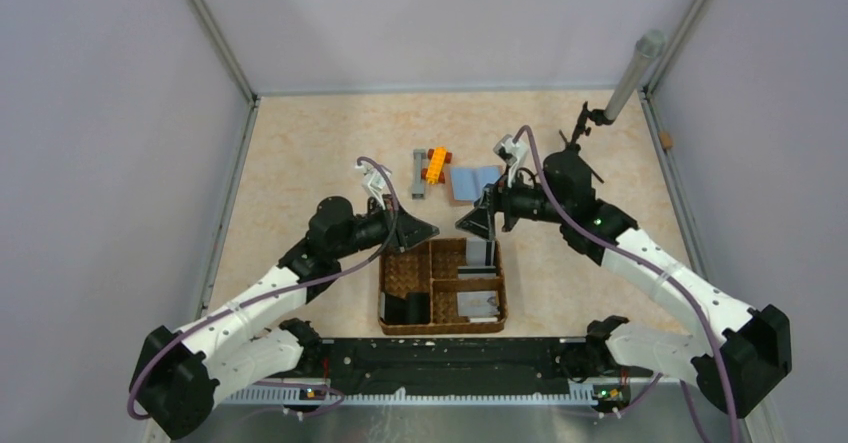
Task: Put the credit cards into the card holder
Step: Pick up the credit card from the storage box.
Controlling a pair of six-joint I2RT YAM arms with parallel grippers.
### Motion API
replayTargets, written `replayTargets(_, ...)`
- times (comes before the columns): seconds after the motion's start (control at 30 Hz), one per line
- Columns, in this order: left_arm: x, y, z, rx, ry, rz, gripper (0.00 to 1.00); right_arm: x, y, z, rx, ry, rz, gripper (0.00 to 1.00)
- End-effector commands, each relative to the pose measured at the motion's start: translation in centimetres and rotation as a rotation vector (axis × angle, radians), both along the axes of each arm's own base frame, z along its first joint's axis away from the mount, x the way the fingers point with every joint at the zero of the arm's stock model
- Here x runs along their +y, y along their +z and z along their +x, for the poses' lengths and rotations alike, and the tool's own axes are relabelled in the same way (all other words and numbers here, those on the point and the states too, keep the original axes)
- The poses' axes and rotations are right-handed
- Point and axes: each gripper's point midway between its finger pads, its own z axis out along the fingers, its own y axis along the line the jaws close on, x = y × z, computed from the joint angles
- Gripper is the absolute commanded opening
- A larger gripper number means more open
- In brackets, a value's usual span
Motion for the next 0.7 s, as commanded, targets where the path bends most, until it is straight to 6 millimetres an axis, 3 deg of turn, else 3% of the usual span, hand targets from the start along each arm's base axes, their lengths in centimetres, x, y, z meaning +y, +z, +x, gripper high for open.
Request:
replayTargets(0.0, 0.8, 0.3, 0.7, -0.026, 0.038, 0.096, 0.16, -1.0, -2.3, -0.5, 0.012, 0.010, -0.085, 0.80)
replayTargets(0.1, 1.1, -0.5, 1.1, -0.004, 0.058, 0.149, 0.43, -1.2, -4.6, -2.0, 0.058, 0.016, -0.185, 0.80)
replayTargets(0.17, 1.6, -1.1, 1.6, 0.015, 0.095, 0.181, 0.55, -0.6, -5.9, -4.1, 0.081, 0.062, -0.256, 0.78)
replayTargets(0.3, 2.3, -2.4, 2.5, 0.074, 0.142, 0.219, 0.76, -0.7, -8.5, -6.2, 0.131, 0.051, -0.337, 0.75)
replayTargets(0.47, 4.0, -4.3, 3.5, 0.164, 0.192, 0.308, 0.87, 0.1, -9.9, -10.3, 0.188, 0.166, -0.337, 0.74)
replayTargets(0.67, 7.2, -4.6, 4.4, 0.226, 0.237, 0.302, 0.92, 0.5, -11.2, -13.5, 0.287, 0.278, -0.334, 0.75)
